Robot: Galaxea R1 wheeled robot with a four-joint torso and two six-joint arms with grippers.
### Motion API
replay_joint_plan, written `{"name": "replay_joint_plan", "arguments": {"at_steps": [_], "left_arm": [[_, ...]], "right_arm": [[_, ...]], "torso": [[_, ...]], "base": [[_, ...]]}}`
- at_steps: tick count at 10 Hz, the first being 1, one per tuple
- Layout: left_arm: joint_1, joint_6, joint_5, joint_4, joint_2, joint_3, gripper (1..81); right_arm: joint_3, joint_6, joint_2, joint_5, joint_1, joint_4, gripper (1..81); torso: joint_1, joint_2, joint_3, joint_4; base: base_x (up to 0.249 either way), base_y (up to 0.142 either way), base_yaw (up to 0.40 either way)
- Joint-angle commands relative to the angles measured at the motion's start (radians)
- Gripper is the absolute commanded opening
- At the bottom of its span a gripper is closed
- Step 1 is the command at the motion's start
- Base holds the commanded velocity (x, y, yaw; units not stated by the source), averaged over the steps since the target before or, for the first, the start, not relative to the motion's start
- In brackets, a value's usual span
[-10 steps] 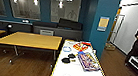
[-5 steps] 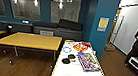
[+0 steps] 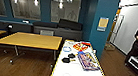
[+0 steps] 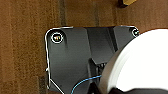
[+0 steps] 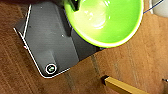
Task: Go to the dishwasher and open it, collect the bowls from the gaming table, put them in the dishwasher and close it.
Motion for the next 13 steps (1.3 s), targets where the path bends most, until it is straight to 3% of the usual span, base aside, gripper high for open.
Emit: {"name": "replay_joint_plan", "arguments": {"at_steps": [1,4,6,9,13], "left_arm": [[-0.041,0.006,0.058,0.025,-0.015,0.008,1.0],[-0.024,0.006,0.056,0.066,0.027,-0.052,1.0],[0.000,0.006,0.038,0.101,0.088,-0.154,1.0],[0.033,0.000,0.007,0.086,0.128,-0.207,1.0],[0.036,-0.003,0.007,0.091,0.137,-0.225,1.0]], "right_arm": [[-0.031,-0.003,0.016,-0.071,0.011,-0.025,1.0],[-0.062,-0.001,0.053,-0.068,0.001,-0.029,1.0],[-0.082,-0.004,0.066,-0.074,0.010,-0.040,1.0],[-0.163,-0.003,0.050,-0.106,0.024,-0.114,1.0],[-0.356,-0.003,0.140,-0.114,-0.004,-0.174,1.0]], "torso": [[0.000,0.000,0.000,0.000],[0.000,-0.001,0.000,0.000],[0.000,-0.001,0.000,0.000],[0.000,-0.002,0.001,0.000],[0.000,-0.002,0.001,0.000]], "base": [[-0.102,0.000,0.000],[-0.102,0.000,0.000],[-0.103,0.000,0.000],[-0.102,0.000,0.000],[-0.102,0.000,0.000]]}}
